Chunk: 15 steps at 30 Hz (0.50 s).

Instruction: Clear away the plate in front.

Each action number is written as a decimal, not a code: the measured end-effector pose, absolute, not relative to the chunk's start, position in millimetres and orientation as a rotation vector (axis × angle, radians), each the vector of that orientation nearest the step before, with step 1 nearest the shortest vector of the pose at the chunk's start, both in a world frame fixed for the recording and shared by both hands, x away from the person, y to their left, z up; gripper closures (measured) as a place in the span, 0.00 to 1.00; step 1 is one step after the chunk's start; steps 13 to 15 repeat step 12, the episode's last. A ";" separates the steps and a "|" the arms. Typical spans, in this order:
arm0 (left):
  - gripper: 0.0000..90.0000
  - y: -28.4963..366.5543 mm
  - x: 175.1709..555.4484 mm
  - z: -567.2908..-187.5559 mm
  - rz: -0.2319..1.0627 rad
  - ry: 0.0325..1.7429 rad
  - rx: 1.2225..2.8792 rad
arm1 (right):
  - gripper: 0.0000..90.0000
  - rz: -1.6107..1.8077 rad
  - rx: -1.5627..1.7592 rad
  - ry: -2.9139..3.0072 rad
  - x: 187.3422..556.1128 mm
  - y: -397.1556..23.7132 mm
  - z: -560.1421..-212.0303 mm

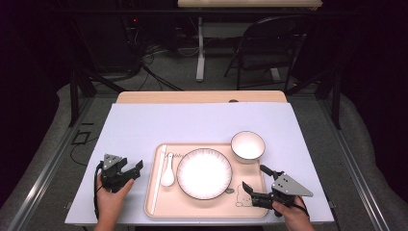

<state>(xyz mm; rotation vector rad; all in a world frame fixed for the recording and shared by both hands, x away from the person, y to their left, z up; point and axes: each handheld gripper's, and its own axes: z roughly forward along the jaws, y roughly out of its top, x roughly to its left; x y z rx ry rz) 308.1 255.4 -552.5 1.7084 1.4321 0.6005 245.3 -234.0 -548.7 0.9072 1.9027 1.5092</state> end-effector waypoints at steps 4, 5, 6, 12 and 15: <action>0.38 254.7 308.2 -552.8 0.599 1.428 1.712 | 0.15 1.509 0.907 1.903 245.4 -233.9 -548.7; 0.38 254.8 308.3 -552.8 0.598 1.428 1.711 | 0.15 1.508 0.907 1.903 245.4 -234.0 -548.7; 0.38 254.9 308.4 -552.9 0.599 1.428 1.711 | 0.15 1.509 0.907 1.903 245.5 -234.0 -548.8; 0.34 255.3 309.1 -553.8 0.648 1.444 1.725 | 0.15 1.508 0.906 1.903 245.4 -234.2 -548.8; 0.34 255.3 309.1 -553.8 0.648 1.444 1.725 | 0.15 1.508 0.906 1.903 245.4 -234.2 -548.8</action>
